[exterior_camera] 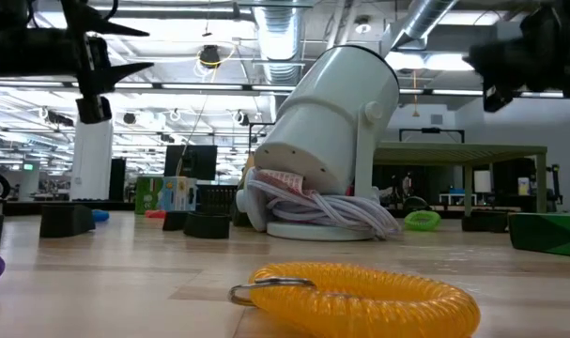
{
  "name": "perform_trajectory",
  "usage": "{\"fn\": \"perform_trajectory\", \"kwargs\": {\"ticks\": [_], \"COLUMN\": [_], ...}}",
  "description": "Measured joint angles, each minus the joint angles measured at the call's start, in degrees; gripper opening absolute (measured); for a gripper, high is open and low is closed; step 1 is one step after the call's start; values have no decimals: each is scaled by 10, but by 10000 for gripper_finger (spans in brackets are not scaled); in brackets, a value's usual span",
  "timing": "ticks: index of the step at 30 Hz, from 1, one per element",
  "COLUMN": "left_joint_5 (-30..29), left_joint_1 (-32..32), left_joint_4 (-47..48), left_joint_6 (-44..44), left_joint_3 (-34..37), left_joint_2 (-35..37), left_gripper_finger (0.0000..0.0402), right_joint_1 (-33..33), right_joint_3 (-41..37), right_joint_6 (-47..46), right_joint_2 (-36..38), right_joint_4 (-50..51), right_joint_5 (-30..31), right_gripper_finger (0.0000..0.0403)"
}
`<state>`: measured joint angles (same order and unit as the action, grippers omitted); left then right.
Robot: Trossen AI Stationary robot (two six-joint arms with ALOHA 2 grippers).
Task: Pick & Place Office Desk Supplies
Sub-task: Put the crayon box into the black bin
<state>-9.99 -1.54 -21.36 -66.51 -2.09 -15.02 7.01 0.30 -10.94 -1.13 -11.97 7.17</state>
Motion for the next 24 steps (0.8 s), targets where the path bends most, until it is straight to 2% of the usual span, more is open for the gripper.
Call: {"fn": "perform_trajectory", "kwargs": {"ticks": [2, 5, 8, 13, 18, 22, 24], "left_joint_5": [-8, -25, -58, -116, -127, -116, -94], "left_joint_1": [0, 0, 0, 0, 6, 19, 28], "left_joint_4": [-14, -36, -61, -68, -117, -188, -166], "left_joint_6": [-2, -2, -2, 20, 141, 306, 401], "left_joint_3": [0, 0, 0, -28, -108, -218, -288], "left_joint_2": [-14, -33, -57, -126, -228, -303, -330], "left_gripper_finger": [163, 163, 163, 163, 165, 177, 187], "right_joint_1": [-1, -10, -17, -20, -3, 9, 7], "right_joint_3": [0, 1, 11, 16, 23, 79, 116], "right_joint_6": [-62, -162, -273, -324, -354, -292, -254], "right_joint_2": [0, 0, 0, -9, -26, -76, -111], "right_joint_4": [-73, -152, -180, -246, -281, -288, -285], "right_joint_5": [17, 76, 113, 95, 98, 139, 147], "right_gripper_finger": [69, 69, 69, 69, 69, 69, 69]}}
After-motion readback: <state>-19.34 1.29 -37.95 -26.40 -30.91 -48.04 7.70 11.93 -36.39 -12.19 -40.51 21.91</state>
